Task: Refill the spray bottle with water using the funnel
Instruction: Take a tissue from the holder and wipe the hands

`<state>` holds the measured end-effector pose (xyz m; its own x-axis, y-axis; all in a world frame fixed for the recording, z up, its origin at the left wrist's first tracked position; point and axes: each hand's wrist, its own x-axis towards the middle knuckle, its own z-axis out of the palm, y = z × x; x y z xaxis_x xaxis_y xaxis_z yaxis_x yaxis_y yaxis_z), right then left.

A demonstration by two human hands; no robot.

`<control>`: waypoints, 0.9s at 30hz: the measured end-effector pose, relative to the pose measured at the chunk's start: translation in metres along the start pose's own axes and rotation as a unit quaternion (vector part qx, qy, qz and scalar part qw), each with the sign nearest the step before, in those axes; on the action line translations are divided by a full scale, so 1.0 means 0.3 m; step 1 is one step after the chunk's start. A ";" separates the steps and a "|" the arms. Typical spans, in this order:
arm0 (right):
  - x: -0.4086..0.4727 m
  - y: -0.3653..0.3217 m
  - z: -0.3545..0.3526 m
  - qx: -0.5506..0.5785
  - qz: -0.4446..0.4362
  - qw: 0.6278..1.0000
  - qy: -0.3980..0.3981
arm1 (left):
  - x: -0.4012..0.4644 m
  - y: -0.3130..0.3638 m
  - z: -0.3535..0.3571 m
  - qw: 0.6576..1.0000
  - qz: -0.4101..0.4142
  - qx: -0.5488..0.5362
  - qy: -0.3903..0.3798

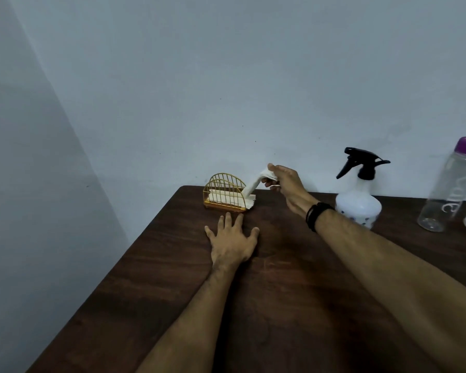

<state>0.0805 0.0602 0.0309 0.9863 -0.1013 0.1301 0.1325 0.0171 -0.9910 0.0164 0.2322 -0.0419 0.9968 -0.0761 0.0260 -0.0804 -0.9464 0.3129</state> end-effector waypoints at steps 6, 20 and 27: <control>-0.184 -0.083 -0.102 -0.017 0.051 0.998 -0.039 | -0.017 -0.009 -0.024 0.994 0.005 -0.099 0.052; -0.572 -0.108 -0.164 -0.076 0.159 0.984 -0.031 | -0.409 0.174 -0.092 0.802 0.081 -0.585 -0.090; -0.691 -0.097 -0.166 -0.071 0.179 0.979 -0.070 | -0.470 0.193 -0.095 0.840 0.029 -0.542 -0.014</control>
<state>-0.1327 0.0312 0.0314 0.9722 0.0239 -0.2328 -0.2287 -0.1125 -0.9670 -0.1287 0.1970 -0.0005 0.9897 -0.1331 0.0534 -0.0670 -0.1000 0.9927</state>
